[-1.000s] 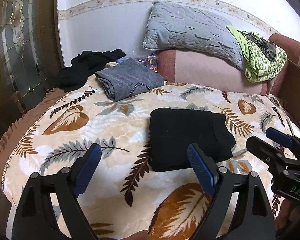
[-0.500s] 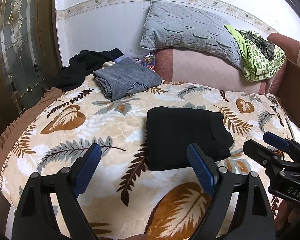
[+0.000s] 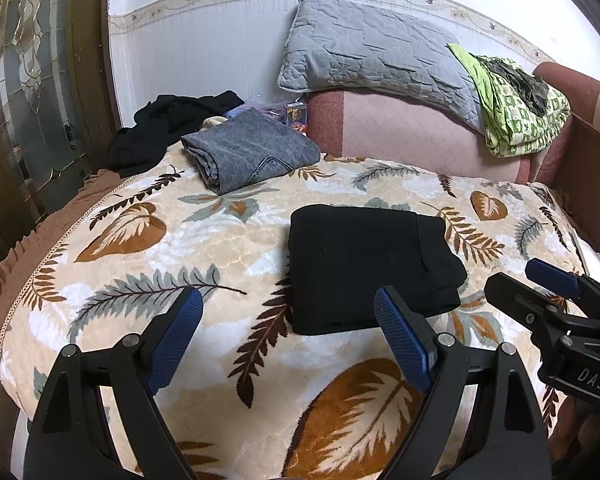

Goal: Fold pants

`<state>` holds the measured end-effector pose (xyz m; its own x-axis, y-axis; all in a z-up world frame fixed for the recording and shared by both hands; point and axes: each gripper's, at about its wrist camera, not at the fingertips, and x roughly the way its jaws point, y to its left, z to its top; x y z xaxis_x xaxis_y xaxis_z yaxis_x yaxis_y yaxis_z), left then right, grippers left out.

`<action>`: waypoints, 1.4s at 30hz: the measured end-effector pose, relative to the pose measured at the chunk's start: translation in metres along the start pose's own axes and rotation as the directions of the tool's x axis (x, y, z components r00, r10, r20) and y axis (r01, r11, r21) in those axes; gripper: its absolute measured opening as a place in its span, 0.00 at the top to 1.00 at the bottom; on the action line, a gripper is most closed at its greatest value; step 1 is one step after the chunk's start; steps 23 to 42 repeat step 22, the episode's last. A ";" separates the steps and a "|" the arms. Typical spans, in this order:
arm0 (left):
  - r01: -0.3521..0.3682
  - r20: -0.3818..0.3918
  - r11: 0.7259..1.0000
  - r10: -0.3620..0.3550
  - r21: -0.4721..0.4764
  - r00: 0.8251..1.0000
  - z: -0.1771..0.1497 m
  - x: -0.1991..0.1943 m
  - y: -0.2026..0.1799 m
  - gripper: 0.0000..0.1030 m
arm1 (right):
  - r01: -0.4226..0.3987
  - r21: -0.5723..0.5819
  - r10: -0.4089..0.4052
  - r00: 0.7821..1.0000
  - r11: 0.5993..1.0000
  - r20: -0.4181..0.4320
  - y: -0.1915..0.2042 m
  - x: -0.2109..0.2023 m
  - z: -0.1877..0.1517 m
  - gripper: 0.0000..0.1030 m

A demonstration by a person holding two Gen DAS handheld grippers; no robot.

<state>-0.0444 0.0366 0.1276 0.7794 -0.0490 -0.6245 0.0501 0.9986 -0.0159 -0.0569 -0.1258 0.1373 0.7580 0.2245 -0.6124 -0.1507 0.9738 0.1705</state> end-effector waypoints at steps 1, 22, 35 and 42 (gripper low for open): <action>0.001 -0.001 1.000 -0.001 0.002 1.000 -0.001 0.000 0.000 0.14 | 0.001 0.001 -0.001 1.000 1.000 -0.001 0.000 0.000 -0.001 0.19; 0.000 0.008 1.000 0.000 -0.003 1.000 -0.004 0.000 0.000 0.14 | 0.000 0.005 0.000 1.000 1.000 -0.018 -0.004 0.002 -0.003 0.19; 0.000 0.008 1.000 0.000 -0.003 1.000 -0.004 0.000 0.000 0.14 | 0.000 0.005 0.000 1.000 1.000 -0.018 -0.004 0.002 -0.003 0.19; 0.000 0.008 1.000 0.000 -0.003 1.000 -0.004 0.000 0.000 0.14 | 0.000 0.005 0.000 1.000 1.000 -0.018 -0.004 0.002 -0.003 0.19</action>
